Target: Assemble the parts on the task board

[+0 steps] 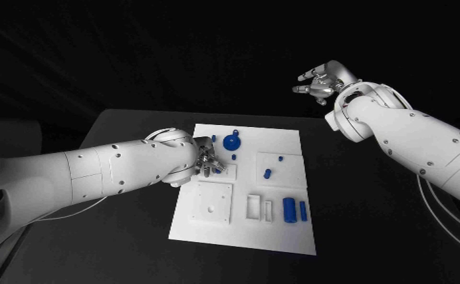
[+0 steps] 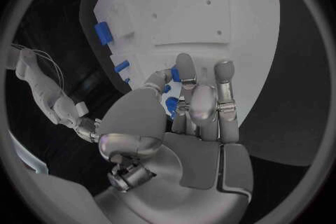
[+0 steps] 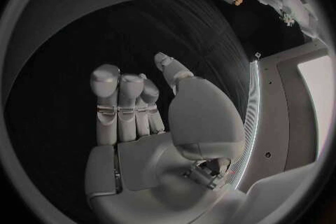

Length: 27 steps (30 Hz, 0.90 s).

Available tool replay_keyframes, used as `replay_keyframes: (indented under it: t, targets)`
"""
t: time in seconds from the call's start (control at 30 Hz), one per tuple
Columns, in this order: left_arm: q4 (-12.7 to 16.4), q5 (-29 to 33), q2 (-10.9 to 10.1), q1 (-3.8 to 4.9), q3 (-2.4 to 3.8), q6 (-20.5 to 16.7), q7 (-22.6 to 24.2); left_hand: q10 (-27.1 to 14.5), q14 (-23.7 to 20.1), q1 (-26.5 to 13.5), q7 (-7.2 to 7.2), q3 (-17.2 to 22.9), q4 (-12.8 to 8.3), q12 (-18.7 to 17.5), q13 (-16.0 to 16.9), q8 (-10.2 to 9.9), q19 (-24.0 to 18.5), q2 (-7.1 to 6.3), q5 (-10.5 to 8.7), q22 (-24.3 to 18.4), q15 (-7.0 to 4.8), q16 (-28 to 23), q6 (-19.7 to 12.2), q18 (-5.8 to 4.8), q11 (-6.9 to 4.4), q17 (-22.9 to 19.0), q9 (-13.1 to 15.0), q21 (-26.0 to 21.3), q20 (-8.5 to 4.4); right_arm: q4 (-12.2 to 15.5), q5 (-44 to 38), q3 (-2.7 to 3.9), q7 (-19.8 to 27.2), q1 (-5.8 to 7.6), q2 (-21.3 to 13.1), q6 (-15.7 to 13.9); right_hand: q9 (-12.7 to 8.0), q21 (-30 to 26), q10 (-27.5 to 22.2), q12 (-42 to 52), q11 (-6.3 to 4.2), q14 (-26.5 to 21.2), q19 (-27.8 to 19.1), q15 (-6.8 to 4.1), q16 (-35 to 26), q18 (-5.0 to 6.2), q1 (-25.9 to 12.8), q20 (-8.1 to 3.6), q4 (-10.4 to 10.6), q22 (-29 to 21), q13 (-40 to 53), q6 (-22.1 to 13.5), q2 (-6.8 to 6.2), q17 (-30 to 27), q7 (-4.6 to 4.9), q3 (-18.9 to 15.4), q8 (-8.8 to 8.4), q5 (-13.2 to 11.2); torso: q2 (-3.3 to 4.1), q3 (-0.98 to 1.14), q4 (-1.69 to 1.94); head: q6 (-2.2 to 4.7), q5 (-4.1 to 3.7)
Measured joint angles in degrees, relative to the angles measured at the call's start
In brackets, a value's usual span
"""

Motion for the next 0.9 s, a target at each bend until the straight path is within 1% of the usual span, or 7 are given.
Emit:
replay_keyframes:
  t: [0.1,0.27,0.3,0.33,0.4,0.53,0.9]
  targets:
    - [-0.03,-0.04,0.02,-0.01,0.03,-0.01,0.02,0.00,0.14,0.74,-0.04,0.68,0.11,0.00,0.00,-0.11,0.00,-0.92,-2.88,0.00,-0.12,0.00,0.03,0.00,0.00,-0.53,-1.01,-0.34,0.00,-0.04,0.00,0.00,0.00,-0.01,0.00,0.00,0.00,0.00,-0.01,0.00,-0.01,0.00,0.00,0.00,-0.05,0.00,0.00,0.00,0.00,0.00,-0.04,0.00,0.00,0.00,0.00,0.00,0.00,0.00,-0.01,0.01,0.02,-0.01,-0.03]
    - [-0.10,-0.16,-0.02,-0.08,0.03,-0.09,0.14,0.01,0.45,2.44,-0.69,-2.20,4.69,0.00,0.01,-0.12,0.21,-2.57,-6.83,0.00,-0.29,-0.26,0.68,0.03,-0.01,-1.05,-1.89,-0.80,-0.22,-0.11,0.03,0.00,0.00,-0.01,-0.01,0.01,0.00,-0.37,-0.22,-0.28,-0.22,0.00,0.00,0.00,-0.45,-0.01,0.00,0.00,0.24,0.00,-0.21,-0.01,0.00,-0.16,-0.01,-0.24,0.00,0.00,-0.01,-0.03,0.03,0.11,-0.09]
    - [-0.13,-0.21,-0.07,-0.09,0.02,-0.11,0.14,0.02,0.53,2.68,-1.32,-2.74,5.51,0.00,0.04,-0.12,0.21,-2.82,-7.33,0.00,-0.37,-0.26,1.32,0.03,-0.02,-1.14,-1.98,-0.80,-0.22,-0.13,0.03,0.00,0.00,-0.01,-0.01,0.00,0.00,-0.38,-0.22,-0.28,-0.22,0.00,0.00,0.00,-0.44,0.00,0.00,0.00,0.25,0.00,-0.21,-0.01,0.00,-0.18,-0.01,-0.25,0.00,0.00,-0.01,-0.04,0.04,0.13,-0.09]
    - [-0.17,-0.27,-0.14,-0.10,0.02,-0.13,0.15,-0.77,0.54,2.96,-3.92,-3.46,6.65,0.00,0.10,-0.12,0.21,-3.11,-7.98,-0.01,-0.38,-0.26,4.56,0.03,-0.74,-1.22,-2.03,-0.80,-0.22,-0.13,0.04,0.00,0.00,-0.02,-0.03,0.00,0.00,-0.38,-0.22,-0.28,-0.22,0.00,0.00,0.00,-0.45,-0.01,0.00,0.00,0.24,0.00,-0.21,-0.01,0.00,-0.18,-0.01,-0.25,0.00,0.00,-0.01,-0.04,0.04,0.14,-0.10]
    - [-0.15,-0.44,-0.22,-0.14,0.01,-0.17,0.22,-0.70,0.52,3.48,-4.70,-4.31,8.28,0.00,0.20,-0.12,0.21,-3.63,-8.63,0.02,-0.41,-0.27,5.42,0.03,-0.68,-1.26,-2.03,-1.00,-0.22,-0.16,0.05,0.00,0.01,-0.03,-0.06,0.00,0.00,-0.38,-0.22,-0.28,-0.22,0.00,0.00,0.00,-0.44,-0.01,0.00,0.00,0.35,0.00,-0.24,-0.01,0.00,-0.18,-0.01,-0.35,0.00,0.00,-0.01,-0.03,0.05,0.23,-0.10]
    - [-0.03,-0.91,-0.42,-0.23,-0.02,-0.25,0.35,-0.50,0.34,4.21,-5.11,-5.61,11.07,0.00,0.36,-0.12,0.21,-4.35,-11.81,0.04,-0.59,-0.27,5.30,0.03,-0.49,-1.37,-1.99,-1.10,-0.22,-0.24,0.08,0.00,0.02,-0.07,-0.10,0.00,0.00,-0.38,-0.22,-0.28,-0.22,0.00,0.00,0.00,-0.44,-0.01,0.00,0.00,0.41,0.00,-0.28,-0.10,0.00,-0.18,-0.10,-0.41,0.00,0.00,-0.02,-0.06,0.04,0.35,-0.15]
    - [0.29,-1.85,-1.17,-0.37,-0.02,-0.60,0.45,-0.50,0.34,4.20,-4.98,-6.07,15.42,0.00,0.46,-0.12,0.41,-6.00,-15.28,0.03,-0.58,-0.27,5.61,0.02,-0.49,-1.37,-0.86,-1.10,-0.01,-0.32,0.20,0.00,0.04,-0.21,-0.15,0.00,0.00,-0.38,-0.22,-0.28,-0.22,0.00,0.00,0.00,-0.44,-0.01,0.00,0.00,0.65,0.00,-0.28,-0.10,0.00,-0.18,-0.10,-0.65,0.00,0.00,-0.02,-0.07,-0.01,0.71,-0.35]
